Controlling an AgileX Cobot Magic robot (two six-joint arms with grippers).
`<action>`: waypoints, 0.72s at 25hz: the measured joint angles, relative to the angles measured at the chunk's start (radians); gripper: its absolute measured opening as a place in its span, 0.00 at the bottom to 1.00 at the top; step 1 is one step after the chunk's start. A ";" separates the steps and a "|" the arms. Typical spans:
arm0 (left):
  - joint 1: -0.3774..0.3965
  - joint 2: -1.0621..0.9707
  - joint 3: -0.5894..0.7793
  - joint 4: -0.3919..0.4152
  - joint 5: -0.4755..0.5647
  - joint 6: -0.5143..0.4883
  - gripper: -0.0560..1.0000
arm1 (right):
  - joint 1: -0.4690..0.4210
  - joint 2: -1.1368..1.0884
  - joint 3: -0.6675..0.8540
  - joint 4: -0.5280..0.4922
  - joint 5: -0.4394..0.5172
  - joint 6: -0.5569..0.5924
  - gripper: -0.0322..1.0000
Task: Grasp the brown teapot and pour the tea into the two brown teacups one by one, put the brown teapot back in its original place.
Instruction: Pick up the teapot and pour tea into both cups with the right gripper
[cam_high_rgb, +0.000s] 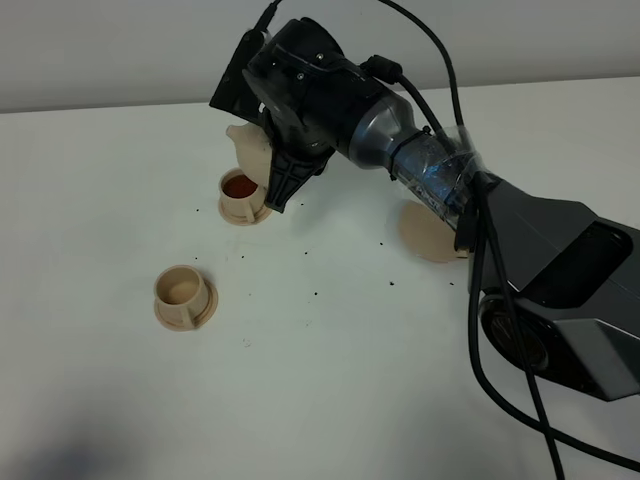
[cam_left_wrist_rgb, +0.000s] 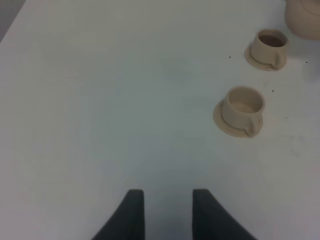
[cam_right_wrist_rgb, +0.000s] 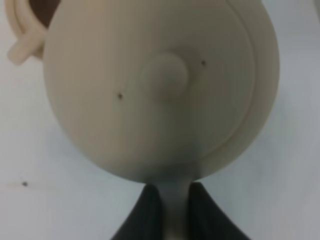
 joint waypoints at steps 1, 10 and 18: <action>0.000 0.000 0.000 0.000 0.000 0.000 0.32 | -0.006 0.000 0.000 0.009 0.000 0.017 0.16; 0.000 0.000 0.000 0.000 0.000 0.000 0.32 | -0.019 -0.025 0.000 0.070 0.001 0.102 0.16; 0.000 0.000 0.000 0.000 0.000 0.000 0.32 | -0.019 -0.106 0.193 0.116 0.000 0.135 0.16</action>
